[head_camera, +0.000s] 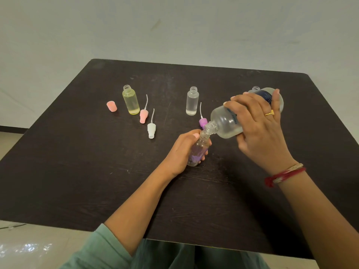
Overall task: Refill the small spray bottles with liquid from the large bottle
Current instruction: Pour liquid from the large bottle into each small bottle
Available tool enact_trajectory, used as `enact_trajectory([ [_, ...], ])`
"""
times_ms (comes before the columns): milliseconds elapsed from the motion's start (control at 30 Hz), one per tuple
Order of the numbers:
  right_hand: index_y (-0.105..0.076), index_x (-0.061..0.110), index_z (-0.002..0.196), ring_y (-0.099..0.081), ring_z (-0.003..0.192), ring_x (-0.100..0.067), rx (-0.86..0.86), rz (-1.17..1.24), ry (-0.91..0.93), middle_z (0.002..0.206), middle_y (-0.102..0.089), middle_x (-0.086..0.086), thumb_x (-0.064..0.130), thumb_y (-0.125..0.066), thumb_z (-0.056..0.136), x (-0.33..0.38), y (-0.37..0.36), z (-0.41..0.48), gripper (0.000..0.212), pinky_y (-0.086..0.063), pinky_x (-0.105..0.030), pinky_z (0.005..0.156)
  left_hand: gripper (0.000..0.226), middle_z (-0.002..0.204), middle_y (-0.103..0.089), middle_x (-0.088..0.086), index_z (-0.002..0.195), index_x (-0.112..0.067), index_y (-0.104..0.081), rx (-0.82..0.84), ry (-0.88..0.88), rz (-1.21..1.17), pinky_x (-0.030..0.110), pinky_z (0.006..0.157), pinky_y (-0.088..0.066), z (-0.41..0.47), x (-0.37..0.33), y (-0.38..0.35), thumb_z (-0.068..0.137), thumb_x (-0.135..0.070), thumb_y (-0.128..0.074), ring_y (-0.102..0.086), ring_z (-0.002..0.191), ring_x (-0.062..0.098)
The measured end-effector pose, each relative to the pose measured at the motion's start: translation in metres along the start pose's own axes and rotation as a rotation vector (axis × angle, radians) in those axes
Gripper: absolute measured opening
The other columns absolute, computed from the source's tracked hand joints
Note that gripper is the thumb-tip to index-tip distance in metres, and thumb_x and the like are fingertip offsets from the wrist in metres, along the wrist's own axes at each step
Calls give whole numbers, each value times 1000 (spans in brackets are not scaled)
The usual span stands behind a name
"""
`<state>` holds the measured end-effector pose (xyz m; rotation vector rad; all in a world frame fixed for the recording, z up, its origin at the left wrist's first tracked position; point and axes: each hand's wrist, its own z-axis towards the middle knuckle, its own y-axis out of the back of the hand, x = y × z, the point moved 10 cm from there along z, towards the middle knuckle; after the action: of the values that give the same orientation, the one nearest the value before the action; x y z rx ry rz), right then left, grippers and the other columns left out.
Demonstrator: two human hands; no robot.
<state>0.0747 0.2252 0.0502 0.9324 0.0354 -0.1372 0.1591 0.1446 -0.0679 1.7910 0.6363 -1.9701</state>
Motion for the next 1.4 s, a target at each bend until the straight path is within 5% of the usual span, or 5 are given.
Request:
enact_trajectory([
  [1400,-47,19,125,-45,127,-30,1,3,16,126,-56,-7,-4,-68,69,0,-3,2,64,4,-49,117,44,67,-61,-1,86,-14,-64,12,5,-12,30,58,-46,2,2,1,84,-50,-37,-57,60,16],
])
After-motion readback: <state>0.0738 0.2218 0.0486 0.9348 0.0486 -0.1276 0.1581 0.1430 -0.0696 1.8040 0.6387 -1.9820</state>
